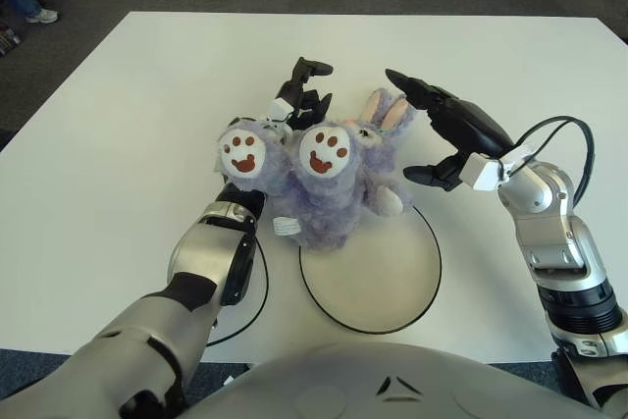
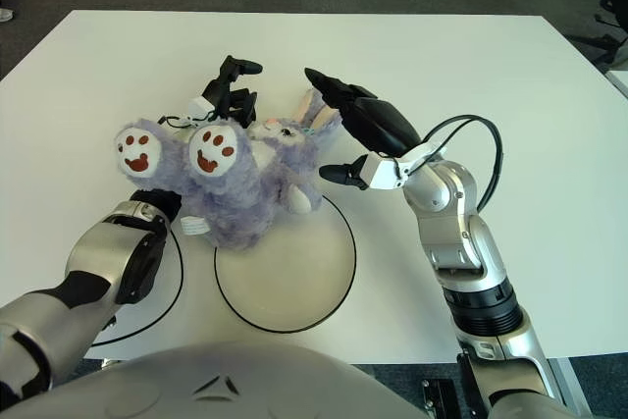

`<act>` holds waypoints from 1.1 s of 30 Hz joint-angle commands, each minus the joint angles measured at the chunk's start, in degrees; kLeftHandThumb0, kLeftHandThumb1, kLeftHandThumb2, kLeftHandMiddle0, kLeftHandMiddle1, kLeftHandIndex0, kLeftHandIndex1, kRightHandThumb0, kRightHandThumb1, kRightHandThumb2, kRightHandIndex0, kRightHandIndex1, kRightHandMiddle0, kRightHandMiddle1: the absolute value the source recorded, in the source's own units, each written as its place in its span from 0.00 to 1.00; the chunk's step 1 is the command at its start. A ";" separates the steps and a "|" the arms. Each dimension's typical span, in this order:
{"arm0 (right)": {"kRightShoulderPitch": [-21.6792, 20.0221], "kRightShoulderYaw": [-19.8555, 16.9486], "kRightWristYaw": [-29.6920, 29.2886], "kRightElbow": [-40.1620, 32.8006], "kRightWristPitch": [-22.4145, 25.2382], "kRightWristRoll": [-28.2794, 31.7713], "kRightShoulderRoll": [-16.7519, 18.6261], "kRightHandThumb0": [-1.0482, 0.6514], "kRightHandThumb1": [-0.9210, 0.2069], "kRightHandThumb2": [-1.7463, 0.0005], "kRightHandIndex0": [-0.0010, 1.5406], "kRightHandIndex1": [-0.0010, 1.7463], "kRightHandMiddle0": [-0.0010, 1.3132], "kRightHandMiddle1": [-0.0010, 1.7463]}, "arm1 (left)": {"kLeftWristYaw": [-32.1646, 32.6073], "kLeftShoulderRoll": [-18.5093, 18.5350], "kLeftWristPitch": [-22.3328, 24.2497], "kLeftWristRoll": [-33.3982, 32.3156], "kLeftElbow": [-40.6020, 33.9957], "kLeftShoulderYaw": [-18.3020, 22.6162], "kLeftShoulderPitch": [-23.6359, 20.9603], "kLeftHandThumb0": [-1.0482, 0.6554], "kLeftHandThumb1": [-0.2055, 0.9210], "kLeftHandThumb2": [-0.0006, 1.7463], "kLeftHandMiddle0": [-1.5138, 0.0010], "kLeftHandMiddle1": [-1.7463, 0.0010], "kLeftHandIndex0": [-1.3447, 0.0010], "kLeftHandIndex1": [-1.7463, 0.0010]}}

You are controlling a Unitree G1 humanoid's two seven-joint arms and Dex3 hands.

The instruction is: Put the doll into the plate.

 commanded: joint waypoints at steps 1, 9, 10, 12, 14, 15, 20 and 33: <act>-1.17 1.01 -1.32 2.48 -2.61 -1.02 -0.61 0.71 0.66 0.24 0.03 0.02 0.00 0.00 | -0.15 -0.02 0.17 -0.47 -0.60 0.35 0.54 0.37 0.76 0.52 0.60 0.00 1.00 0.21; -1.15 1.57 -4.31 6.19 -7.62 -1.81 -0.40 0.67 0.67 0.25 0.05 0.03 0.00 0.00 | -0.20 -0.03 -0.67 -0.23 -1.77 0.06 1.28 0.80 0.68 0.57 0.70 0.01 1.00 0.21; -1.14 1.63 -4.64 6.51 -8.17 -1.91 -0.41 0.66 0.67 0.26 0.06 0.03 0.00 0.00 | -0.06 0.01 -0.76 -0.07 -2.03 -0.05 1.43 0.81 0.70 0.55 0.71 0.02 1.00 0.22; -1.21 1.85 -5.28 7.28 -9.29 -2.10 -0.39 0.66 0.67 0.26 0.07 0.03 0.00 0.00 | 0.40 0.13 -0.99 0.40 -2.63 -0.31 1.75 0.82 0.73 0.51 0.72 0.03 1.00 0.23; -1.27 2.04 -5.76 7.99 -10.18 -2.23 -0.39 0.65 0.67 0.26 0.08 0.03 0.00 0.00 | 0.88 0.21 -1.13 0.80 -3.23 -0.53 2.05 0.83 0.77 0.46 0.73 0.05 1.00 0.24; -1.23 2.07 -6.01 8.35 -10.67 -2.27 -0.44 0.64 0.67 0.26 0.08 0.03 0.00 0.00 | 1.14 0.16 -1.18 0.99 -3.61 -0.64 2.23 0.83 0.79 0.44 0.73 0.05 1.00 0.25; -1.35 2.30 -6.84 9.69 -11.98 -2.73 -0.30 0.61 0.67 0.29 0.09 0.03 0.00 0.02 | 1.59 0.00 -1.22 1.27 -4.94 -0.88 2.86 0.83 0.84 0.39 0.74 0.07 1.00 0.25; -1.98 2.72 -7.87 12.18 -13.87 -3.62 -0.39 0.61 0.68 0.29 0.11 0.03 0.00 0.07 | 1.25 -0.61 -0.01 0.53 -9.67 -1.08 4.81 0.84 0.74 0.49 0.73 0.04 1.00 0.22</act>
